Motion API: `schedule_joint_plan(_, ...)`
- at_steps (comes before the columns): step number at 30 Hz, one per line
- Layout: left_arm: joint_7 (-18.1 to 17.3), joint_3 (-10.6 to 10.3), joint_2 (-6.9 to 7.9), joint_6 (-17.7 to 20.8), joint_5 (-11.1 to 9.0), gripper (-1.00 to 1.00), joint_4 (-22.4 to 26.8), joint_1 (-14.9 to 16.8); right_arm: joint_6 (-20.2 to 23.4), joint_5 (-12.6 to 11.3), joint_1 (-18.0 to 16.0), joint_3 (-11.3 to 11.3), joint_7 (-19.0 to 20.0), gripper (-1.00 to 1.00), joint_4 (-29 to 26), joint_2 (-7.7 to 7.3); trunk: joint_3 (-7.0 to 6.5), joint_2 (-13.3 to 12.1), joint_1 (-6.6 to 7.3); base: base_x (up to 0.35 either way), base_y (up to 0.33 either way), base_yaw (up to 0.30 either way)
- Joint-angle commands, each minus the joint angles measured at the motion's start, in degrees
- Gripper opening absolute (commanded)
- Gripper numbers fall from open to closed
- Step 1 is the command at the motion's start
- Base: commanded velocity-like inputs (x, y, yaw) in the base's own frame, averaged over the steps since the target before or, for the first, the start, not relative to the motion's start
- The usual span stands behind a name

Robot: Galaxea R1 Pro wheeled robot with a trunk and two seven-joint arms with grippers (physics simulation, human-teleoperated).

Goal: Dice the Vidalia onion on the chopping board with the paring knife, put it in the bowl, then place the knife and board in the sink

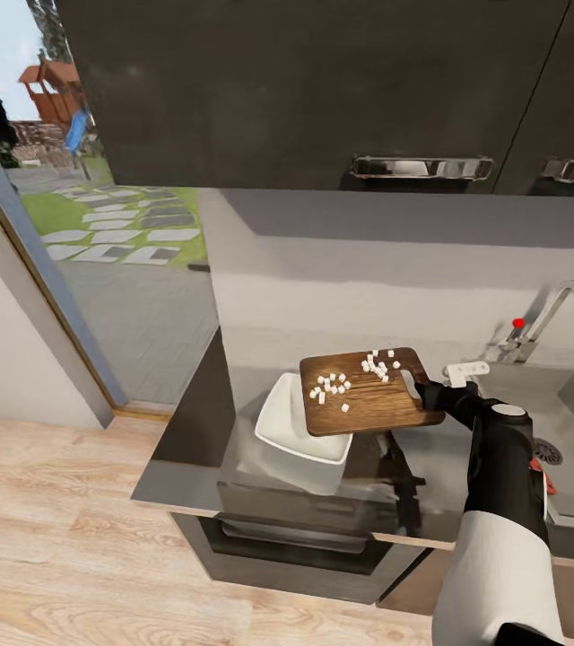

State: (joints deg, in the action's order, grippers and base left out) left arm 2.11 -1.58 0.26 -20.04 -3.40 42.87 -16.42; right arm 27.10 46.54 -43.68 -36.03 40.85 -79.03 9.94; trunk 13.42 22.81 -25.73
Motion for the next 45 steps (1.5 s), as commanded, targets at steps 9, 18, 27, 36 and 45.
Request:
schedule_joint_plan(9, 0.22, -0.17, 0.04, -0.08, -0.34, 1.00, 0.07, -0.01, 0.06, 0.40, -0.08, -0.14, 0.48, -1.00, -0.07, 0.06, 0.10, 0.11, -0.05, 0.197, 0.000, 0.000)
schedule_joint_plan(18, 0.20, -0.17, 0.05, -0.08, -0.34, 1.00, 0.03, -0.01, 0.06, 0.47, -0.08, -0.13, 0.47, -1.00, -0.06, 0.06, 0.10, 0.11, -0.05, 0.013, 0.000, 0.000)
schedule_joint_plan(27, 0.23, -0.18, 0.07, -0.08, -0.33, 1.00, 0.02, -0.01, -0.34, 0.55, -0.08, -0.17, 0.46, -1.00, -0.07, 0.06, 0.10, 0.11, -0.05, 0.000, 0.000, 0.000)
schedule_joint_plan(36, 0.21, -0.18, 0.07, -0.08, -0.31, 1.00, 0.02, -0.01, -2.82, 2.09, -0.08, -0.18, 0.46, -1.00, -0.07, 0.06, 0.10, 0.11, -0.05, 0.000, 0.000, 0.000)
schedule_joint_plan(45, 0.21, -0.17, 0.06, -0.08, -0.31, 1.00, 0.02, -0.01, -5.50, 2.93, -0.08, -0.18, 0.46, -1.00, 0.08, 0.06, 0.10, 0.11, -0.05, 0.000, 0.000, 0.000)
